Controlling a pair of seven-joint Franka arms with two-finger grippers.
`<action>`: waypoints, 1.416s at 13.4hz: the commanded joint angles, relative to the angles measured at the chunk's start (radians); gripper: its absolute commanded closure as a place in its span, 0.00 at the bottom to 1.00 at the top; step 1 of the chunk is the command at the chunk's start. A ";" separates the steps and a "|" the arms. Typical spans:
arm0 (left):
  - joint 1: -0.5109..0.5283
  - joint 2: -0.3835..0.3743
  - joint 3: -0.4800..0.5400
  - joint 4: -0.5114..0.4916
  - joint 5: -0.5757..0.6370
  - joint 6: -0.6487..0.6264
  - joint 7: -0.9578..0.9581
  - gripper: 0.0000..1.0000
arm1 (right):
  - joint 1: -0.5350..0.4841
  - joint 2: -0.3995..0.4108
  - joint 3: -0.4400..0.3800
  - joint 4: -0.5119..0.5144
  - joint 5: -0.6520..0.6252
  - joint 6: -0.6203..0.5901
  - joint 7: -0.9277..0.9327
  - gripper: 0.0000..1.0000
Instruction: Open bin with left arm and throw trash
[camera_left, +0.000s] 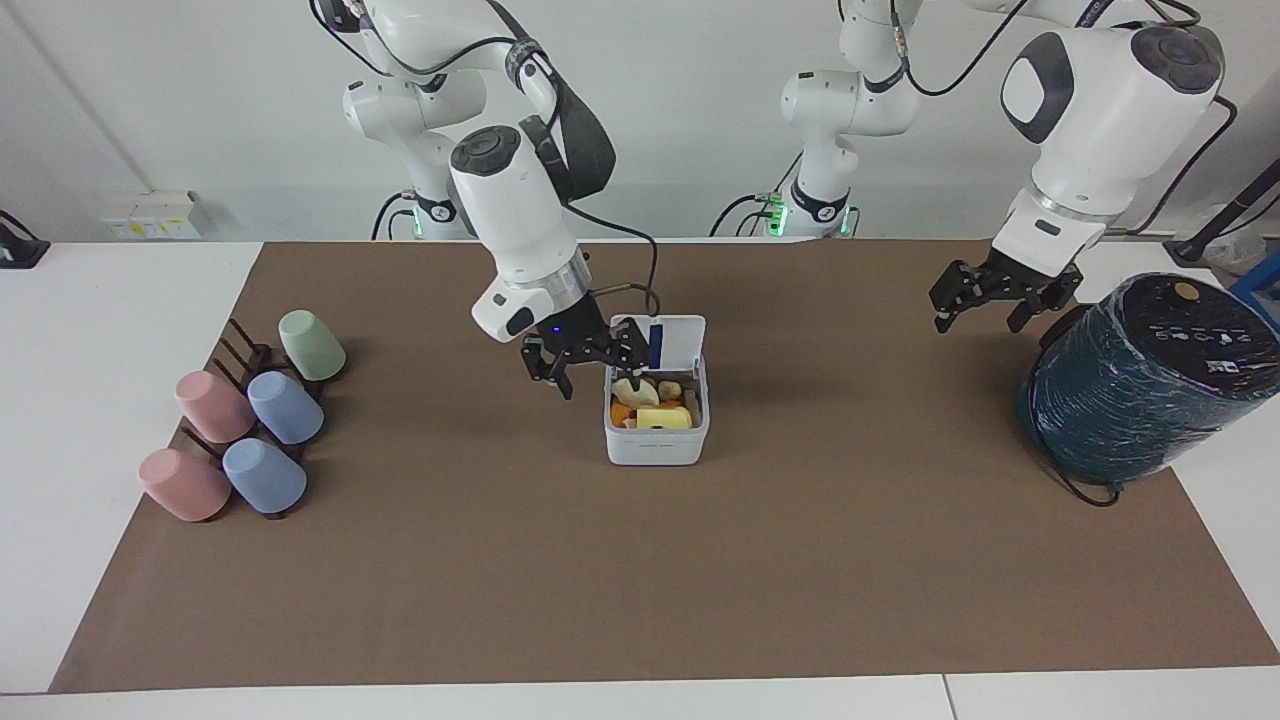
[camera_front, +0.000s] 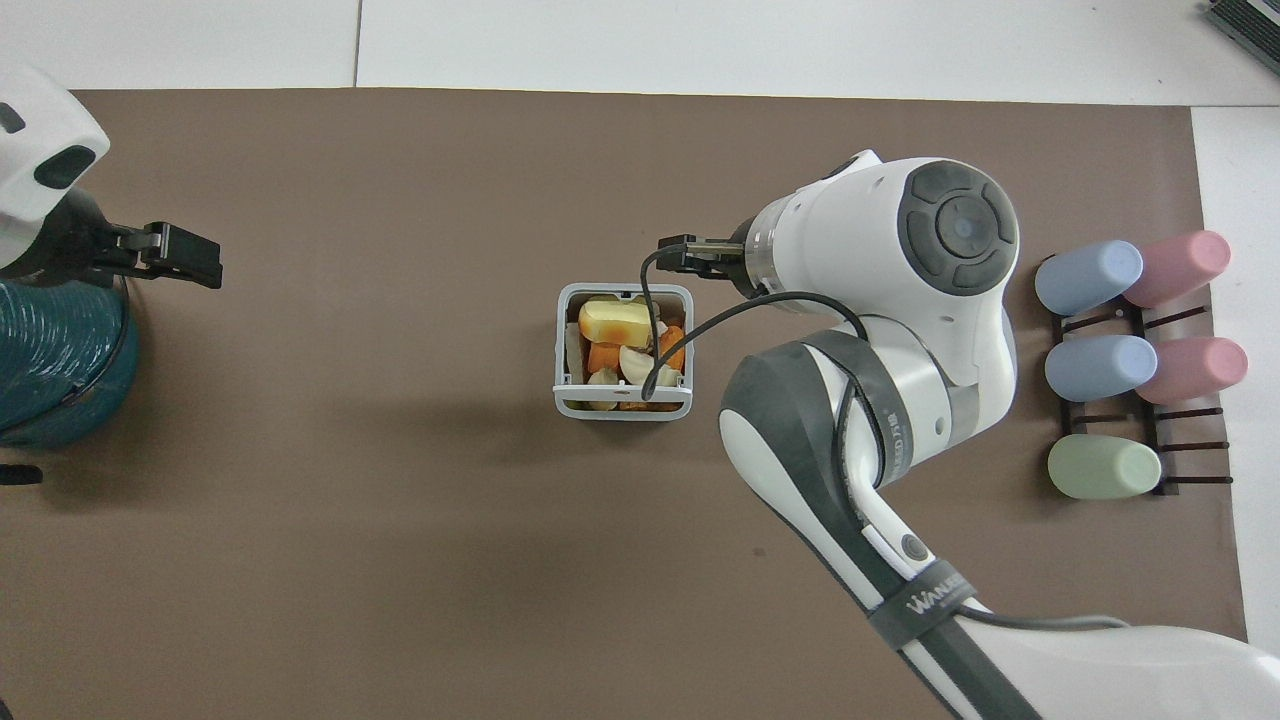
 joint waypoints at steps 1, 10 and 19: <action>0.001 -0.020 0.000 -0.028 0.019 0.020 0.014 0.00 | -0.071 -0.020 0.009 -0.001 -0.199 -0.029 0.003 0.00; 0.001 -0.026 0.000 -0.037 0.019 0.017 0.016 0.00 | -0.289 -0.250 0.009 -0.002 -0.114 -0.385 -0.221 0.00; -0.002 -0.030 -0.002 -0.048 0.019 0.020 0.016 0.00 | -0.218 -0.325 -0.262 -0.007 0.004 -0.611 -0.472 0.00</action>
